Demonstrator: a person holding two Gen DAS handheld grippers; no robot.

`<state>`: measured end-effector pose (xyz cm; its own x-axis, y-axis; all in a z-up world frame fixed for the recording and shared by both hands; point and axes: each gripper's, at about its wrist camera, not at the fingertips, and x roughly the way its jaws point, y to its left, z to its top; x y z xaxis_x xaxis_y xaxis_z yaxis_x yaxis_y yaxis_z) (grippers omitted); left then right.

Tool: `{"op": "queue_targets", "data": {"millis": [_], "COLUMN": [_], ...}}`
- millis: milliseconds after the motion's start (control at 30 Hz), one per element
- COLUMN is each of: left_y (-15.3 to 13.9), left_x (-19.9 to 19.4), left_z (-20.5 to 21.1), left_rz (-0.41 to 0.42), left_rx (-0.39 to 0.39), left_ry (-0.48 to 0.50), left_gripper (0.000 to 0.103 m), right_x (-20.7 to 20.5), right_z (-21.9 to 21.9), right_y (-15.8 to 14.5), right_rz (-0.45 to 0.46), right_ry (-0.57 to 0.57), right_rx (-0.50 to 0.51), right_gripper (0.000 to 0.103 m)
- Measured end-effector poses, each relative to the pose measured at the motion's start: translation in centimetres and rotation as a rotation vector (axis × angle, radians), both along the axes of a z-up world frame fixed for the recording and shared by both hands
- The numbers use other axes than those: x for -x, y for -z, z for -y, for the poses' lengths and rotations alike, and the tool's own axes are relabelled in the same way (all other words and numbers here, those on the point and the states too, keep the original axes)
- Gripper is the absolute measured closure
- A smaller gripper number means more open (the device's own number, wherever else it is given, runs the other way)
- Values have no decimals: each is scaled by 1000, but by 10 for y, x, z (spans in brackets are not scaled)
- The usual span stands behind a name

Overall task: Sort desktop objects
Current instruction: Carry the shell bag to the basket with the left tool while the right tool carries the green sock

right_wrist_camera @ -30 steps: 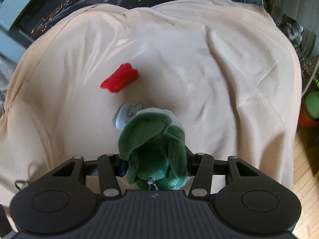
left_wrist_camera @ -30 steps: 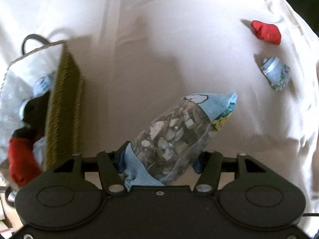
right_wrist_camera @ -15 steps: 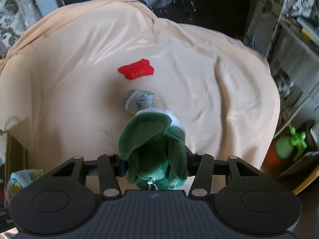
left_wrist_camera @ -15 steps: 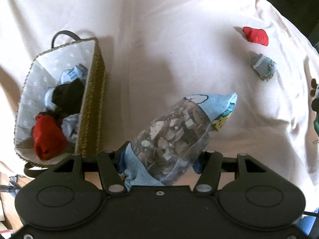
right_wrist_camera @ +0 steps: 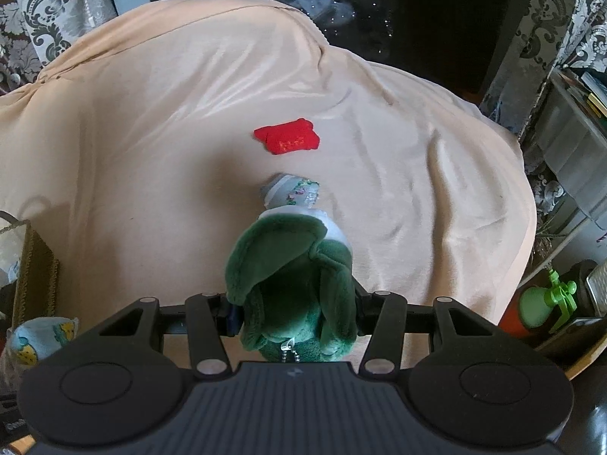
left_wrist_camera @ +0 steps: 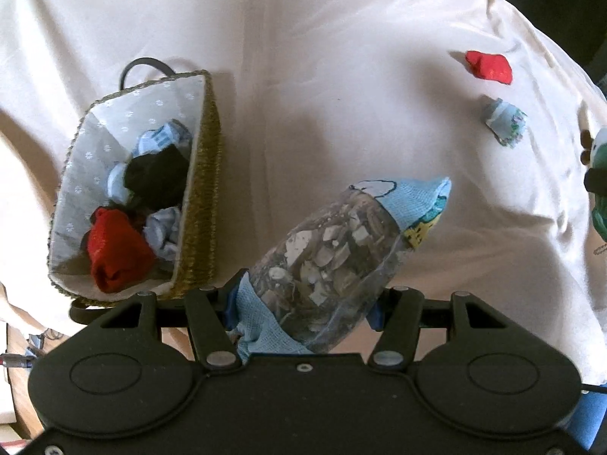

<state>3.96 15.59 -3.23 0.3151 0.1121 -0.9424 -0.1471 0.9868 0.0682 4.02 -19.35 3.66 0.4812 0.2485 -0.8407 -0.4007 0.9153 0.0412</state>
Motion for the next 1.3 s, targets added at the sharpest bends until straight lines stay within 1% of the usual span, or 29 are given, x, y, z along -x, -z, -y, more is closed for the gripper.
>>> {"op": "queue_targets", "data": {"millis": [133, 333, 467, 567, 767, 833, 933, 1000, 1167, 1300], "left_y": [-7, -26, -37, -43, -47, -46, -41, -34, -3, 19], "left_x": [0, -2, -6, -9, -21, -25, -27, -27, -31, -35], "left_z": [-15, -47, -75, -101, -155, -171, -190, -194, -198, -198], "left_rz": [13, 60, 92, 110, 121, 123, 118, 105, 31, -20], "left_rx": [-9, -28, -49, -61, -94, -89, -62, -56, -41, -50], "left_ry": [-28, -79, -147, -215, -344, -383, -428, -440, -428, -392], "left_gripper": [47, 47, 47, 47, 47, 47, 47, 47, 47, 47], "right_x": [-2, -3, -4, -4, -2, 0, 2, 3, 8, 15], "right_z": [-6, -15, -21, -27, -45, -51, -60, -66, -91, -126], "right_y": [3, 11, 17, 21, 30, 33, 37, 39, 33, 19], "right_rz": [-9, -33, -51, -64, -91, -101, -120, -137, -171, -204], "right_ry": [-11, -31, -43, -56, -102, -120, -145, -166, -242, -336], "right_rx": [7, 20, 25, 32, 41, 41, 31, 11, -56, -144], "right_gripper": [51, 51, 51, 51, 51, 51, 51, 51, 51, 51]}}
